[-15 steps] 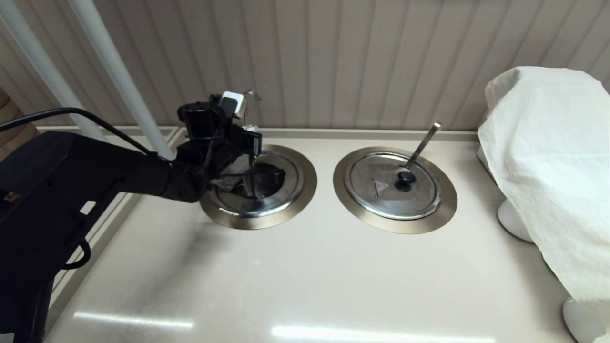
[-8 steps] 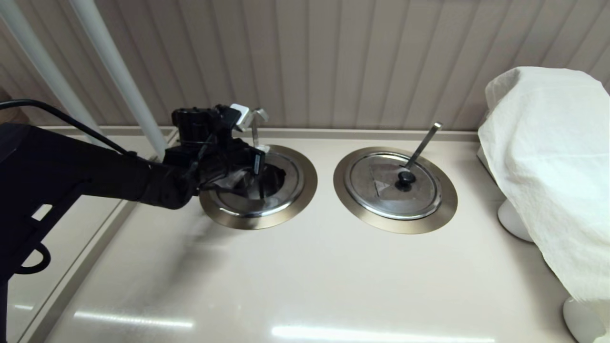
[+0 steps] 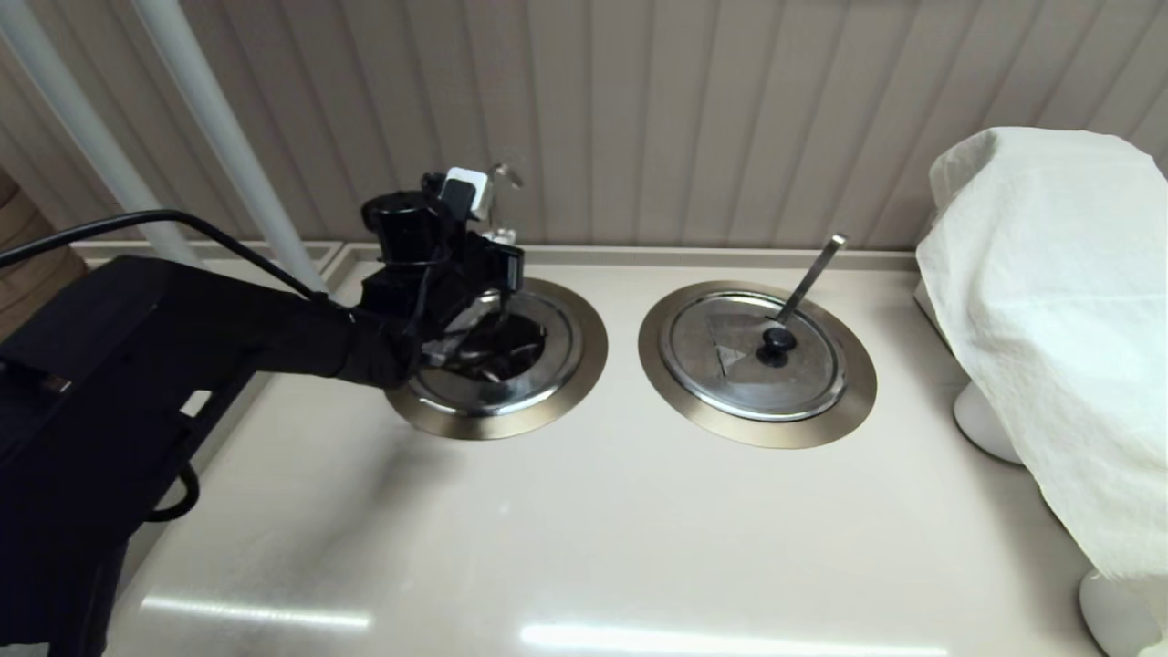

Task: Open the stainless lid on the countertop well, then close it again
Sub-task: Stir with a spoon

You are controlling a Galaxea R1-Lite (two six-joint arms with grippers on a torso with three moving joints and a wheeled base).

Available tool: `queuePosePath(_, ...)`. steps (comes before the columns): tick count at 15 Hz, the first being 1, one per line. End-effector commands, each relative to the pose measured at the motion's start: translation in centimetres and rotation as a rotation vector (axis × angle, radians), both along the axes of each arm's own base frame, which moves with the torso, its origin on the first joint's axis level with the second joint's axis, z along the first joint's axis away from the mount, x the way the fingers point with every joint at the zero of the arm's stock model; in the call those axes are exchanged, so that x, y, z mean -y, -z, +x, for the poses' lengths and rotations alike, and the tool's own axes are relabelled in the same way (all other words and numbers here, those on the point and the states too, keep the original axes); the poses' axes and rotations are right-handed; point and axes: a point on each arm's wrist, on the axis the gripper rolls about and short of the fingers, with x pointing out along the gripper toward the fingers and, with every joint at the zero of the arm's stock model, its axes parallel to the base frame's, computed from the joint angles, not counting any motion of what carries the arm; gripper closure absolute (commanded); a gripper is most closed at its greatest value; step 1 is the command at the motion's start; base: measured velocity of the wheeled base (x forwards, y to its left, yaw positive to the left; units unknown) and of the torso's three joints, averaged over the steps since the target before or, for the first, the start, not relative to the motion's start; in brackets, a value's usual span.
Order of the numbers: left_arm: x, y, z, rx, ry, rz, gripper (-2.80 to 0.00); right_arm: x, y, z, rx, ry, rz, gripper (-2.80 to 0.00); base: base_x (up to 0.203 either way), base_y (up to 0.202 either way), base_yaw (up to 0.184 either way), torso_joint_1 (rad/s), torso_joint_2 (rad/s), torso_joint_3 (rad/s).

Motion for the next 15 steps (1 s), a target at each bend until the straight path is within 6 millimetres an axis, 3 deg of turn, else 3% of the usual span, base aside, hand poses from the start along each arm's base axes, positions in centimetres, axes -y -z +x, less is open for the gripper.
queuePosePath(1,0.1,1.8,1.2,-0.016,-0.033,0.006,0.0,0.0,0.0,0.0,0.0,0.0,0.0,-2.8,0.0,0.0,0.0,0.0,0.0,0.0)
queuePosePath(3,-0.9,0.5,0.1,-0.039,-0.043,0.016,0.0,0.0,0.0,0.0,0.0,0.0,0.0,-2.8,0.0,0.0,0.0,0.0,0.0,0.0)
queuePosePath(6,-2.1,-0.2,-2.0,-0.133,0.051,0.054,0.0,0.0,0.0,0.0,0.0,0.0,0.0,-2.8,0.0,0.0,0.0,0.0,0.0,0.0)
queuePosePath(8,-2.3,0.0,-2.4,-0.162,0.074,0.061,0.0,0.0,0.0,0.0,0.0,0.0,0.0,-2.8,0.0,0.0,0.0,0.0,0.0,0.0)
queuePosePath(13,0.7,0.3,-2.9,-0.18,0.142,-0.014,0.0,0.0,0.0,0.0,0.0,0.0,0.0,-2.8,0.0,0.0,0.0,0.0,0.0,0.0)
queuePosePath(15,1.7,1.1,-1.9,-0.19,0.139,-0.047,0.0,0.0,0.0,0.0,0.0,0.0,0.0,-2.8,0.0,0.0,0.0,0.0,0.0,0.0)
